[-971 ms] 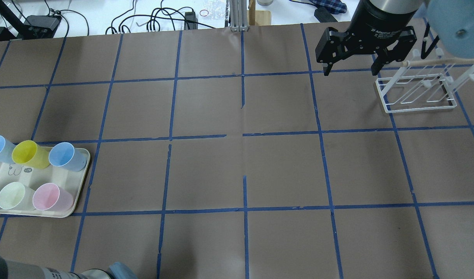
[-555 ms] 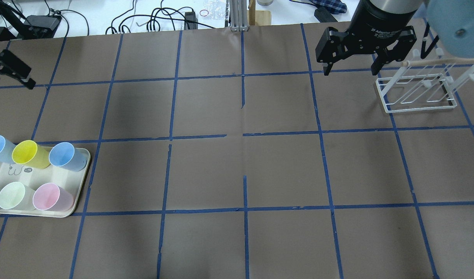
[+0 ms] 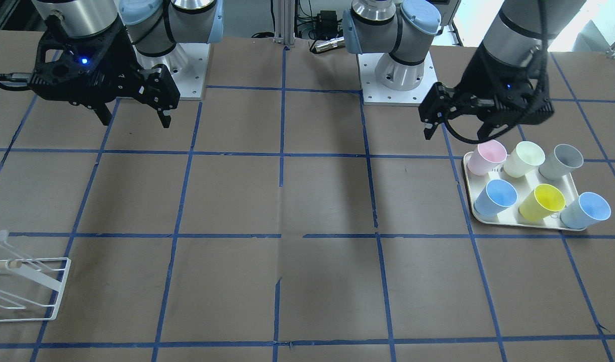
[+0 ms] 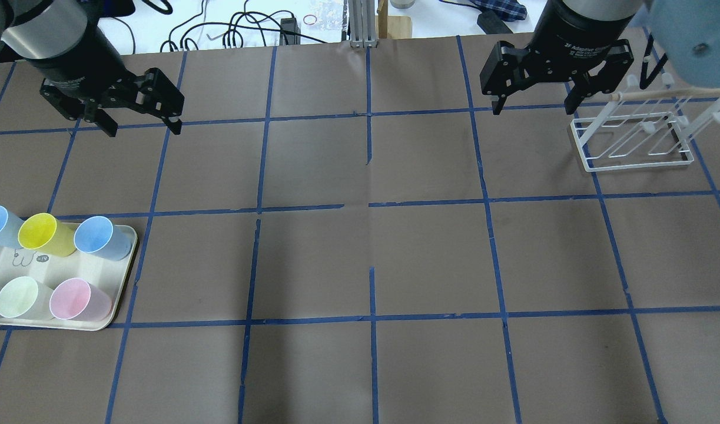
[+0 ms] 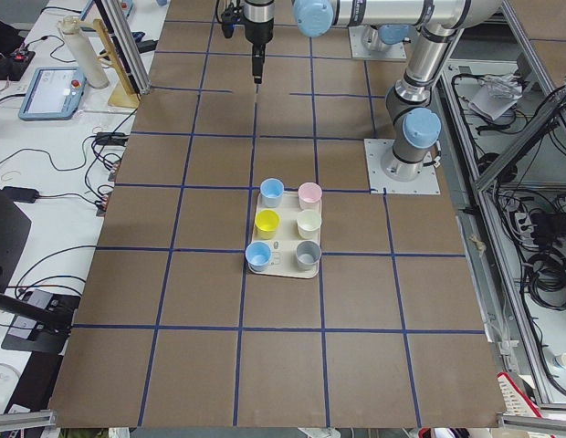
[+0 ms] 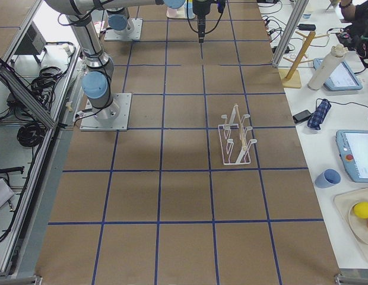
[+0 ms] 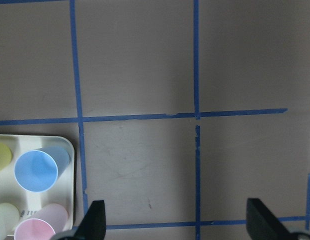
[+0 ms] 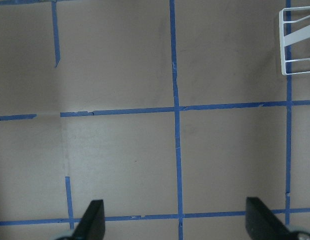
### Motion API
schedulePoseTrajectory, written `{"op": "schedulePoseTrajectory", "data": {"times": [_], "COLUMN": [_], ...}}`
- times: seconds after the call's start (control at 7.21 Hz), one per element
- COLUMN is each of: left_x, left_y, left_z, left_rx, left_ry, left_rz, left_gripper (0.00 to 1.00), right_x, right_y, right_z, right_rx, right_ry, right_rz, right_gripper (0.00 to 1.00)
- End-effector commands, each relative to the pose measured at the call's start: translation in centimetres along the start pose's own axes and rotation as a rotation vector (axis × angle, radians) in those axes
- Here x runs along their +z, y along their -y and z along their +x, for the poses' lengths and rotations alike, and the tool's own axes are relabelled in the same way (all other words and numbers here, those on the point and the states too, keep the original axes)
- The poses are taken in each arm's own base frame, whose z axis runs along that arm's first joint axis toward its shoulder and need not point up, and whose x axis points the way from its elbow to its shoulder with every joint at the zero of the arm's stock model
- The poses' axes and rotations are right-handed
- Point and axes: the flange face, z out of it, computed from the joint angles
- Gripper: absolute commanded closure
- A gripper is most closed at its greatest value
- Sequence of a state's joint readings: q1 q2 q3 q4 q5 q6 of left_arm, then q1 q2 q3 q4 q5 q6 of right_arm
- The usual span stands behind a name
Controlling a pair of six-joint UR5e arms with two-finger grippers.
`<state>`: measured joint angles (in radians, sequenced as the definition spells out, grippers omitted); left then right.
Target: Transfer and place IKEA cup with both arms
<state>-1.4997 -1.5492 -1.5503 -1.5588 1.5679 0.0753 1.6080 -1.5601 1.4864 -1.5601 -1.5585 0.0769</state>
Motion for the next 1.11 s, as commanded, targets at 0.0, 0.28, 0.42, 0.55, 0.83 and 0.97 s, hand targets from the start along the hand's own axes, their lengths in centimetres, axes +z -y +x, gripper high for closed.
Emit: {"op": "schedulePoseTrajectory", "data": {"times": [0.0, 0.28, 0.42, 0.55, 0.83, 0.97], "left_x": [-2.1, -1.6, -2.3, -2.5, -2.1, -1.9], "left_y": [-2.9, -1.9, -2.1, -2.0, -2.3, -2.7], "left_z": [3.6, 4.5, 3.7, 2.1, 0.2, 0.2], "left_rx": [-0.05, -0.041, -0.055, -0.09, -0.12, -0.118], "left_ry": [0.067, 0.063, 0.057, 0.06, 0.04, 0.036], "left_rz": [0.04, 0.044, 0.052, 0.052, 0.042, 0.026], "left_gripper": [0.0, 0.0, 0.0, 0.0, 0.0, 0.0], "right_x": [-0.1, 0.0, 0.0, -0.1, 0.0, 0.0], "right_y": [-0.1, -0.1, -0.1, -0.1, 0.0, 0.0], "right_z": [-0.1, 0.0, 0.0, -0.1, 0.2, 0.1], "right_rx": [-0.001, 0.0, -0.001, -0.001, 0.003, 0.0], "right_ry": [0.0, 0.0, 0.0, 0.0, 0.0, 0.001], "right_rz": [0.0, -0.002, -0.002, 0.0, -0.002, -0.002], "right_gripper": [0.0, 0.0, 0.0, 0.0, 0.0, 0.0]}}
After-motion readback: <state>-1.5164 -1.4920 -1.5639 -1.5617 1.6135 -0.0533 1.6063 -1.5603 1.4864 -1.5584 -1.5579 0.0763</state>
